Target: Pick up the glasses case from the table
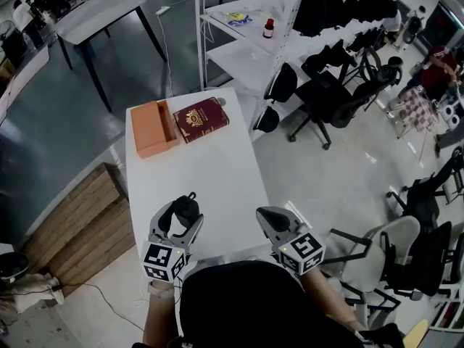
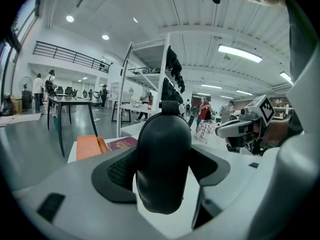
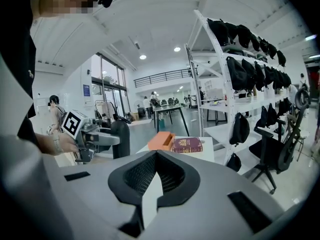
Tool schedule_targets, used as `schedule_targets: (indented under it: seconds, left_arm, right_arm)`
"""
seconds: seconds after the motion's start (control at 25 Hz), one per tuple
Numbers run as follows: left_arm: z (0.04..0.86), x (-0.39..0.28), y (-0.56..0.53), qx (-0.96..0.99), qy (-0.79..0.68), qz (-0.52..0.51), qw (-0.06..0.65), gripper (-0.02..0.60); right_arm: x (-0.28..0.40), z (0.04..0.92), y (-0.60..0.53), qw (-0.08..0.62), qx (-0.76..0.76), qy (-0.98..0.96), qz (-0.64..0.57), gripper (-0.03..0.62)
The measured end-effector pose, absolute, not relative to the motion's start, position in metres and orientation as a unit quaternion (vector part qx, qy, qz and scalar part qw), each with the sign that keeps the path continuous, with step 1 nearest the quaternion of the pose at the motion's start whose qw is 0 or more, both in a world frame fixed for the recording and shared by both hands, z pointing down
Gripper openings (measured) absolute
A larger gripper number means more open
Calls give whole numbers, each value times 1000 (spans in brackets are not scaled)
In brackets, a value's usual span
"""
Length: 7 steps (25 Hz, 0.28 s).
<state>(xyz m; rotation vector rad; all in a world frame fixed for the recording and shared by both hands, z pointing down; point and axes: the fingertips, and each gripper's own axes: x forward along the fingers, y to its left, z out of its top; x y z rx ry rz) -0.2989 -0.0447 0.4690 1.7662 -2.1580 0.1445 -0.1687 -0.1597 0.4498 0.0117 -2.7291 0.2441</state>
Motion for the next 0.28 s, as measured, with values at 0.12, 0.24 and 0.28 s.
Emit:
schedule_targets:
  seconds: [0.12,0.24,0.28]
  left_arm:
    - [472,-303,-46,621,-762,47,180,339]
    - [475,-304,-46,619,-762,48,184,339]
    - [475,-304,-46,619,-762,48,185,339]
  right_arm:
    - [-167,454,-161,204,9,-975,89,26]
    - [-166,456,-162,203,13,-975,89,26]
    - [-166,456,-162,203,13,-975,88,26]
